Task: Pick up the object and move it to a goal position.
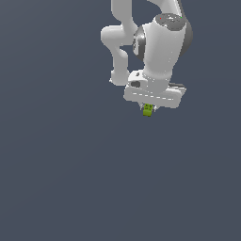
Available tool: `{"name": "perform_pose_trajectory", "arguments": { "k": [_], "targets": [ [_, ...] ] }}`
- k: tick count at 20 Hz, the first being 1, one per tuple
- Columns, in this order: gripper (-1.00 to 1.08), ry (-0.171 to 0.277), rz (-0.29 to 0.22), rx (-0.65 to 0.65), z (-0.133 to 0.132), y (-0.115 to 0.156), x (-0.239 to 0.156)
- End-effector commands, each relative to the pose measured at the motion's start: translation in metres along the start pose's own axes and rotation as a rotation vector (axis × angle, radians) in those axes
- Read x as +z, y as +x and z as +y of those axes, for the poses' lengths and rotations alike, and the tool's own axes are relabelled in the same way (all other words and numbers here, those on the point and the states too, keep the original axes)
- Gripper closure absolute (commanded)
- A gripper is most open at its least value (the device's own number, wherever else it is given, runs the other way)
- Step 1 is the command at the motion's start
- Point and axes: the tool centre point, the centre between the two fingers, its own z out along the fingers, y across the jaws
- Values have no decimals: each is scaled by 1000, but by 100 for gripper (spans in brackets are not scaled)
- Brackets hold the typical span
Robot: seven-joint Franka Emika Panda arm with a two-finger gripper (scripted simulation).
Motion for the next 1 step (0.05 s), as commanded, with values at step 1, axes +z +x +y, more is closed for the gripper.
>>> {"name": "perform_pose_trajectory", "arguments": {
  "k": [1],
  "targets": [
    [108, 0, -1, 0, 0, 1, 1]
  ]
}}
